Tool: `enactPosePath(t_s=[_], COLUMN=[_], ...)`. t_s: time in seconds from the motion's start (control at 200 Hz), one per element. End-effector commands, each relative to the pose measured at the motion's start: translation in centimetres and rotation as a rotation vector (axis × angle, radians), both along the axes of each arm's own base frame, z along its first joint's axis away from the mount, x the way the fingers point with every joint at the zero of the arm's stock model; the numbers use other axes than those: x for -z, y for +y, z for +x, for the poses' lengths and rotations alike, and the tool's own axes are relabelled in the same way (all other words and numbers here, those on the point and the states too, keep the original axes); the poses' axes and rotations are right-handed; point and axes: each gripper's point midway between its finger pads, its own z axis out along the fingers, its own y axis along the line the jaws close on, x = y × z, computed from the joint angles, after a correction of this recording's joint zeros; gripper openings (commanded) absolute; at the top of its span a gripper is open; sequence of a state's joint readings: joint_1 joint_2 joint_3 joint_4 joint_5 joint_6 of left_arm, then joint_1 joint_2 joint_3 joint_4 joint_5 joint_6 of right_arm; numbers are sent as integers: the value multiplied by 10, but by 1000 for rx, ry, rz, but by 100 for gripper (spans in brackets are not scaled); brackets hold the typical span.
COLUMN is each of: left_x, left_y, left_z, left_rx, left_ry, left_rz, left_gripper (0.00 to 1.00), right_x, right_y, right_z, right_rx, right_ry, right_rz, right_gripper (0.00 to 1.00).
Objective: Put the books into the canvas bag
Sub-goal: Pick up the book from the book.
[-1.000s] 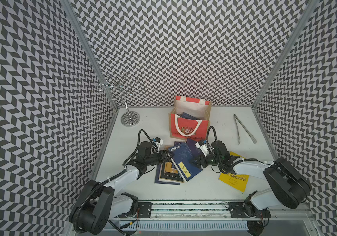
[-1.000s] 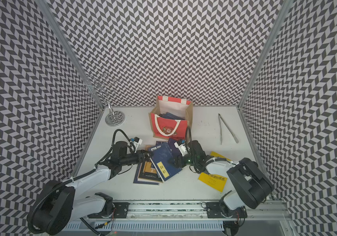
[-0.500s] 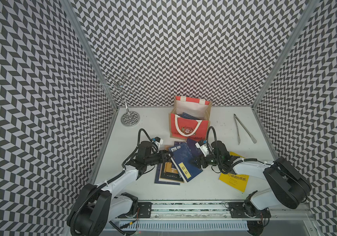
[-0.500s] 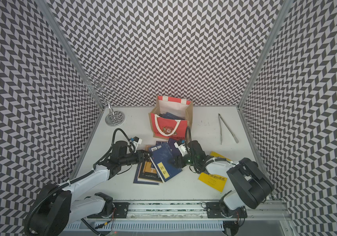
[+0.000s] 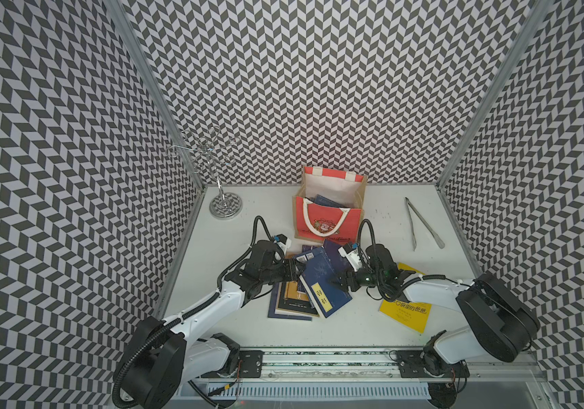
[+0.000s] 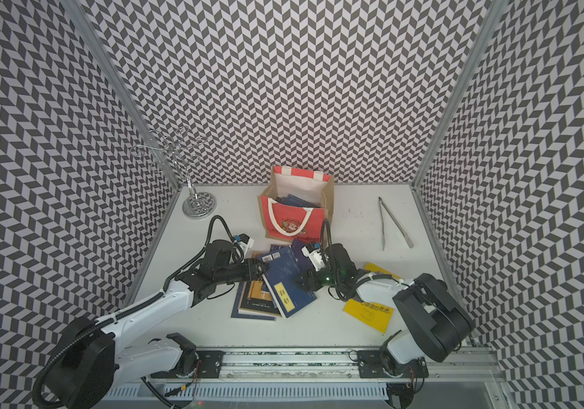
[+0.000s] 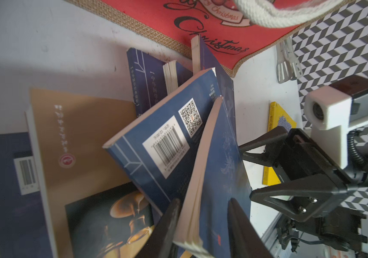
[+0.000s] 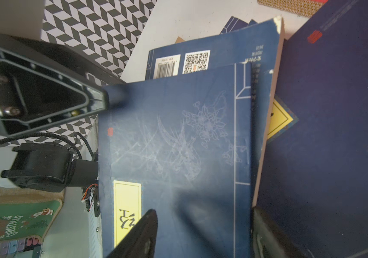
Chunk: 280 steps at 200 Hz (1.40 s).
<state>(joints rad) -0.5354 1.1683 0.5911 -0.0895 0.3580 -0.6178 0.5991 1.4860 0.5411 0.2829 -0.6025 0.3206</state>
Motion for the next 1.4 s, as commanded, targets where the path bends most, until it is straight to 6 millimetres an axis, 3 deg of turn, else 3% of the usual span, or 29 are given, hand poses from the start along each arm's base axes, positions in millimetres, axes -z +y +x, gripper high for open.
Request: enactPosePath(t_s=[0.0, 0.25, 0.486, 0.561, 0.641, 0.701, 0.901, 1.112, 1.277, 1.397], left_x=[-4, -11, -9, -8, -8, -12, -41, -89, -89, -91], left_y=[5, -11, -24, -26, -25, -21, -2, 32, 64, 68], left_z=[5, 1, 0, 1, 2, 6, 21, 26, 26, 18], left_rx=[-29, 28, 113, 129, 128, 112, 61, -48, -203, -213], left_ry=[-36, -61, -54, -50, -53, -62, -120, -262, -299, -328], left_rz=[86, 95, 98, 107, 114, 118, 47, -178, -232, -300], left_gripper=[37, 27, 32, 27, 13, 0, 0, 0, 0, 0], right_x=[-11, -12, -13, -13, -13, -14, -29, -48, -50, -48], right_y=[8, 9, 10, 9, 9, 8, 0, -19, -18, -15], right_z=[4, 4, 3, 3, 3, 4, 9, 13, 11, 11], right_rx=[-26, -29, -37, -38, -35, -32, -2, 45, 37, 29], right_ry=[-54, -58, -58, -61, -62, -62, -78, -85, -61, -39], right_rz=[30, 31, 35, 34, 32, 29, 57, 136, 173, 190], right_gripper=[66, 66, 65, 65, 66, 66, 76, 91, 94, 95])
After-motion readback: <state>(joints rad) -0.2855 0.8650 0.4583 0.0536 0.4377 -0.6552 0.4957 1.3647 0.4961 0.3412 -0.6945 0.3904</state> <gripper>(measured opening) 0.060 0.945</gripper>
